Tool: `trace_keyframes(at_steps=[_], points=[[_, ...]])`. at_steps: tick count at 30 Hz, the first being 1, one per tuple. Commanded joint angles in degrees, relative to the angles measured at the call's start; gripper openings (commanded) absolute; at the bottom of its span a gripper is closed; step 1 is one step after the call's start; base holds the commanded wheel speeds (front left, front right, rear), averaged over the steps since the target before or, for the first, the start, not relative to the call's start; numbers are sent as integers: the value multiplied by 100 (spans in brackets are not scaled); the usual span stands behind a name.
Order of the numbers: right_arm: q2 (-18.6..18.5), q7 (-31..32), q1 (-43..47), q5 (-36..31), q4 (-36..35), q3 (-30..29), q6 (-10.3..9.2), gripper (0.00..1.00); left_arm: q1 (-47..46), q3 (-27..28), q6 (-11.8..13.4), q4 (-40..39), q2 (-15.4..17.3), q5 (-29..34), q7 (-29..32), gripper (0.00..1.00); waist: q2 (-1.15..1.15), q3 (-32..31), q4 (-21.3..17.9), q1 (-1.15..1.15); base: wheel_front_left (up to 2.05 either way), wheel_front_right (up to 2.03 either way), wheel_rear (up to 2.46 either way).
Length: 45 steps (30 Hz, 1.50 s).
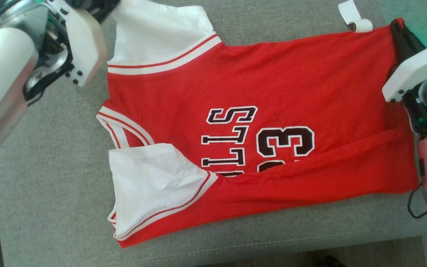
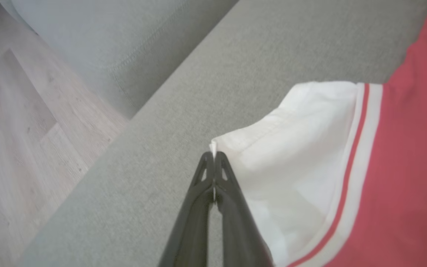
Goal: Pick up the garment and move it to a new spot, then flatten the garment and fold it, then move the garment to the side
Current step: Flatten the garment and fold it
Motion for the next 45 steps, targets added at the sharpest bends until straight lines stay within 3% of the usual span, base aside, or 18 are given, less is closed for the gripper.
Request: trace_keyframes(at_steps=[1, 10, 17, 23, 31, 36, 38, 45], points=[[-6, -122, -151, -16, -163, 20, -5, 0, -399, 261, 67, -70, 273, 143, -248, 0, 0, -47, -16, 0, 0, 0, 0], [-124, -435, -333, 174, -266, -64, -5, 0, -514, 421, 358, 227, 176, 431, -1289, 0, 0, -299, 95, 0, 0, 0, 0], [-286, -435, 80, 223, -424, -133, -5, 0, -89, 510, 348, 111, 39, 33, -1529, 0, 0, -616, 344, 0, 0, 0, 0], [-365, -448, 778, 314, -746, -436, -5, 0, 682, 557, 508, -475, 234, -379, -1659, 0, 0, -880, 546, 0, 0, 0, 0], [-225, -450, 1772, 297, -1157, -957, -5, 0, 1932, 529, 1158, -1998, 728, -820, -1676, 0, 0, -1093, 744, 0, 0, 0, 0], [-93, -477, 2262, 229, -1405, -1196, -5, 0, 2578, 320, 1692, -2850, 1096, -753, -1520, 0, 0, -1168, 822, 0, 0, 0, 0], [-33, -498, 2544, 173, -1588, -1278, -5, 0, 2953, 250, 1994, -3255, 1175, -813, -1526, 0, 0, -1185, 857, 0, 0, 0, 0], [128, -429, 3063, 125, -2020, -1464, -5, 0, 3536, 92, 2449, -3711, 1252, -839, -1602, 0, 0, -1201, 855, 0, 0, 0, 0]])
